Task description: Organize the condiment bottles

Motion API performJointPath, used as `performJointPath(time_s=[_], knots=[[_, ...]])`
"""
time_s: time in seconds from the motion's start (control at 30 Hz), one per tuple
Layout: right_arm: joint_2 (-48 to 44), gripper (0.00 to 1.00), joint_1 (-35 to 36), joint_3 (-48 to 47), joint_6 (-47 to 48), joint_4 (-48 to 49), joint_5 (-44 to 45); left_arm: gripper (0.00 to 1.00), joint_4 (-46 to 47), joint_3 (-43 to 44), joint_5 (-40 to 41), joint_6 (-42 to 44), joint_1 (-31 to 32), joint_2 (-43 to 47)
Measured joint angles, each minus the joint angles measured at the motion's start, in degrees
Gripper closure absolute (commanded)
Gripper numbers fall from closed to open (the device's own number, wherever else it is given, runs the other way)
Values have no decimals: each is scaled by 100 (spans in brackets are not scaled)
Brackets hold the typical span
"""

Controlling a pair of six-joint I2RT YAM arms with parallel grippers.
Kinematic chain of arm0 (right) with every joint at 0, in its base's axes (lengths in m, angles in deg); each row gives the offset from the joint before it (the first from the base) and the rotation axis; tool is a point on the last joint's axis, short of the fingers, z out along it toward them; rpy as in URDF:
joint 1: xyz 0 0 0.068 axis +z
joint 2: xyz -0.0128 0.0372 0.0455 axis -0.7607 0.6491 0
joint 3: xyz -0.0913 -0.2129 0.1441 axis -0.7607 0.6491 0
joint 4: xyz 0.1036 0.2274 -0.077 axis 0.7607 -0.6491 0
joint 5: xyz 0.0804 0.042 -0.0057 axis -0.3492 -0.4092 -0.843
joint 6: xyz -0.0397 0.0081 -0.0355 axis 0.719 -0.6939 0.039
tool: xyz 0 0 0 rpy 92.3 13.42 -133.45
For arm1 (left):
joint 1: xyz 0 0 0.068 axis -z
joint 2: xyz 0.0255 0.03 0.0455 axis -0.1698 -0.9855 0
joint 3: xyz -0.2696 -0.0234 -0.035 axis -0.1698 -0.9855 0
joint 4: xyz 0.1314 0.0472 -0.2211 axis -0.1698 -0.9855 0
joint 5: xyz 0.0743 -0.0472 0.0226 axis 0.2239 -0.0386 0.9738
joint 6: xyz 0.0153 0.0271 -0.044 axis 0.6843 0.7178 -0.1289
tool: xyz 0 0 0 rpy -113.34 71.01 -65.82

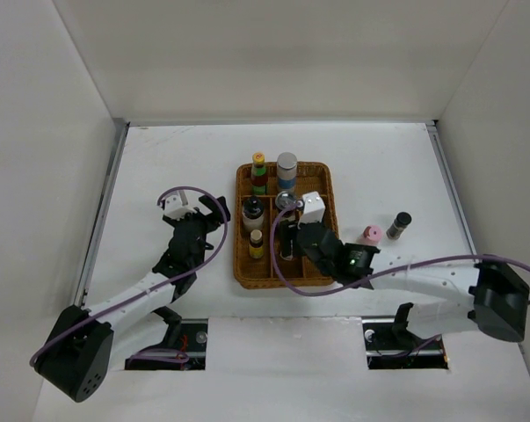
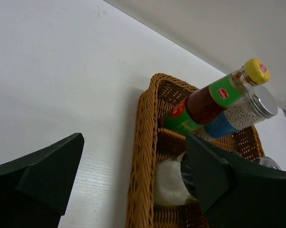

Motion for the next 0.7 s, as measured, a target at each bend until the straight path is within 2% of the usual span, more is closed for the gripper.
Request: performJointPath(time_s=[0.27,0.4,0.5,0.6,0.7], knots=[[1001,43,11,-24,11,601,-13,11,39,0,-7,0,4,22],[1300,25,11,-24,20,763,68,11,37,0,-22,0,4,-9],[1231,18,11,-24,4,922,122,11,44,0,-26,0,4,-9],[955,16,11,-24,11,887,170,11,42,0,-28,0,4,-7],[229,17,11,31,-9,726,247,11,44,0,-31,-2,4,-7]])
